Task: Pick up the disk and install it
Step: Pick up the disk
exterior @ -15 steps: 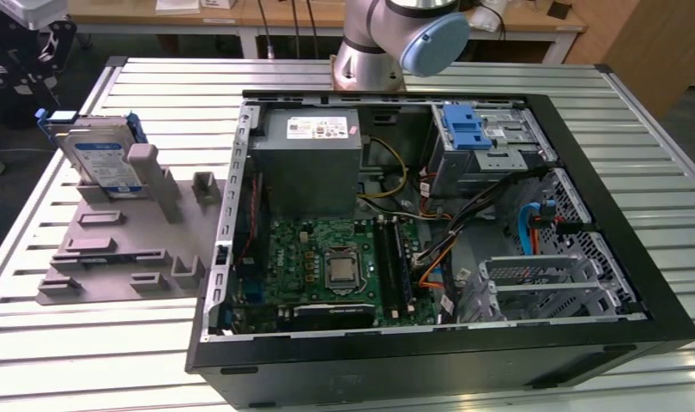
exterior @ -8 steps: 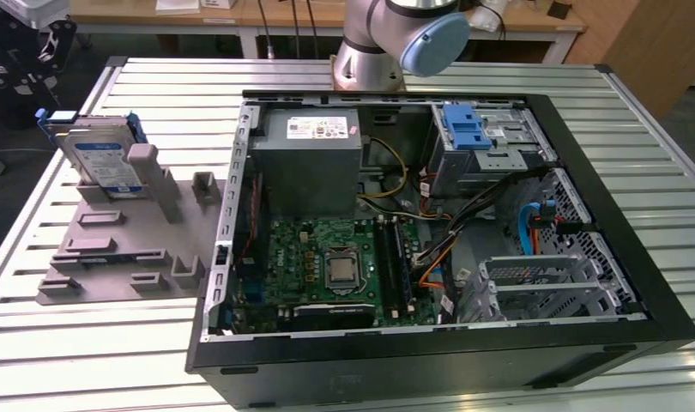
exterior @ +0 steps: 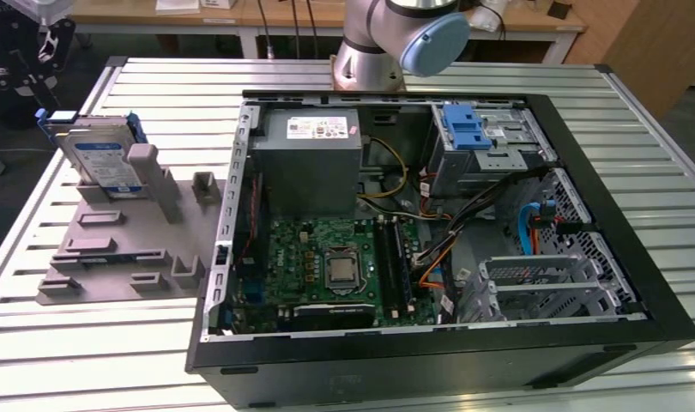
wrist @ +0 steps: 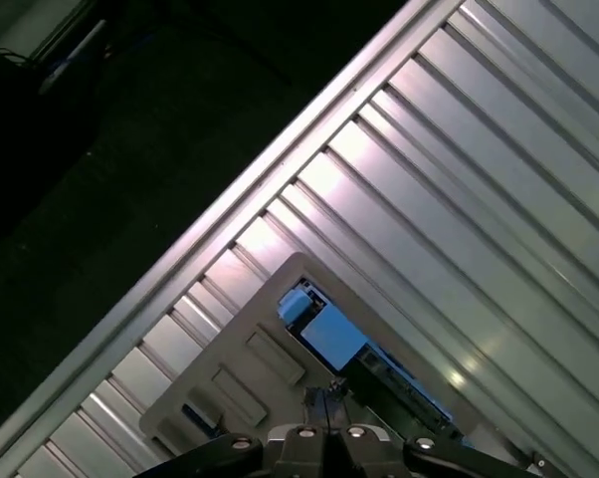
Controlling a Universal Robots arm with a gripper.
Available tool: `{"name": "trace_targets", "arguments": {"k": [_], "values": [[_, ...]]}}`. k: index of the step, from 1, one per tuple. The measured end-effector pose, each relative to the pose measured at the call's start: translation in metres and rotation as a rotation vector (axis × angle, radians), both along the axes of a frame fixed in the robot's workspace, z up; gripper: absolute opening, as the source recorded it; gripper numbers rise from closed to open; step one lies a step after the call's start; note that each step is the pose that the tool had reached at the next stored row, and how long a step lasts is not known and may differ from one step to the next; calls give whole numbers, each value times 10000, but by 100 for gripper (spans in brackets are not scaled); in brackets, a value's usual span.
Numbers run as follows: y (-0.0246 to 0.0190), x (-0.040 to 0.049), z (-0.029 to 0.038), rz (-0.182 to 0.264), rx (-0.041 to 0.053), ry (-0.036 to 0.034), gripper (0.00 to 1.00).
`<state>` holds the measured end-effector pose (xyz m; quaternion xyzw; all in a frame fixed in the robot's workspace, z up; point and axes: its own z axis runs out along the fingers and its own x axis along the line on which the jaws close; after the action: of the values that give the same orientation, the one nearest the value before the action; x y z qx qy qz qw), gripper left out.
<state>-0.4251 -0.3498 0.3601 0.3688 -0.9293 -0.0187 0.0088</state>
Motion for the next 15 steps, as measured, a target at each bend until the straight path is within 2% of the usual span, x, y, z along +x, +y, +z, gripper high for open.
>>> {"name": "trace_targets", "arguments": {"k": [15], "values": [[0,0,-10,2438,20,-50,11]]}}
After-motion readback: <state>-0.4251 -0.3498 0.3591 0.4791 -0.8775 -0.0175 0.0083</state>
